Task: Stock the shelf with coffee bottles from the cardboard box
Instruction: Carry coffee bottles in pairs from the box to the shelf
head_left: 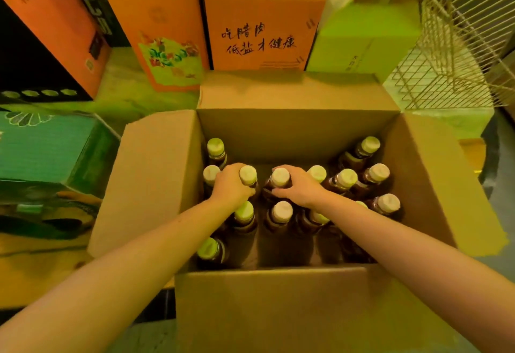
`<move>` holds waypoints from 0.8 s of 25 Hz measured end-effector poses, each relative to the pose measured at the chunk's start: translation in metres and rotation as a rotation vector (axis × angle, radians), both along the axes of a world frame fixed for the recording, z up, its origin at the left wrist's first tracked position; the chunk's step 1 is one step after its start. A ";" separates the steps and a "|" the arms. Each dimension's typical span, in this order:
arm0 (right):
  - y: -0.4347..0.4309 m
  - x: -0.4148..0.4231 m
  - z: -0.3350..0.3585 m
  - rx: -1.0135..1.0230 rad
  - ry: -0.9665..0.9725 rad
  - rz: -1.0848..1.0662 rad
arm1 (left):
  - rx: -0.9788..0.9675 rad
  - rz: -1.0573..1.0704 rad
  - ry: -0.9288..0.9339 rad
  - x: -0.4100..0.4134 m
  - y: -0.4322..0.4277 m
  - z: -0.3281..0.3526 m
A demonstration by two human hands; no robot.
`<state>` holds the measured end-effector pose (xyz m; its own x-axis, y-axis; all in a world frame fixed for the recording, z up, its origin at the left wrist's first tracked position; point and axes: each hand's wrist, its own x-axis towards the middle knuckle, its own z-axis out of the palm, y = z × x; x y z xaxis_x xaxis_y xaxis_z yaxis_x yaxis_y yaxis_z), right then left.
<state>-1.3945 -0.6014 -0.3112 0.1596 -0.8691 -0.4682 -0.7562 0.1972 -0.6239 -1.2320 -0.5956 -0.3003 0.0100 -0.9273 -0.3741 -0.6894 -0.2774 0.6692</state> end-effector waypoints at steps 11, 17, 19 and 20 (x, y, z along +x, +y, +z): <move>-0.020 -0.006 -0.012 0.033 -0.022 0.106 | 0.104 0.012 -0.031 -0.007 -0.010 -0.010; -0.014 -0.009 -0.010 -0.043 -0.096 0.051 | 0.041 -0.047 0.040 -0.004 -0.001 -0.005; -0.008 -0.010 -0.002 -0.107 -0.120 0.068 | -0.003 -0.076 0.080 -0.002 0.004 0.007; -0.006 -0.011 0.004 -0.131 -0.150 0.064 | -0.025 -0.066 0.118 -0.001 0.007 0.015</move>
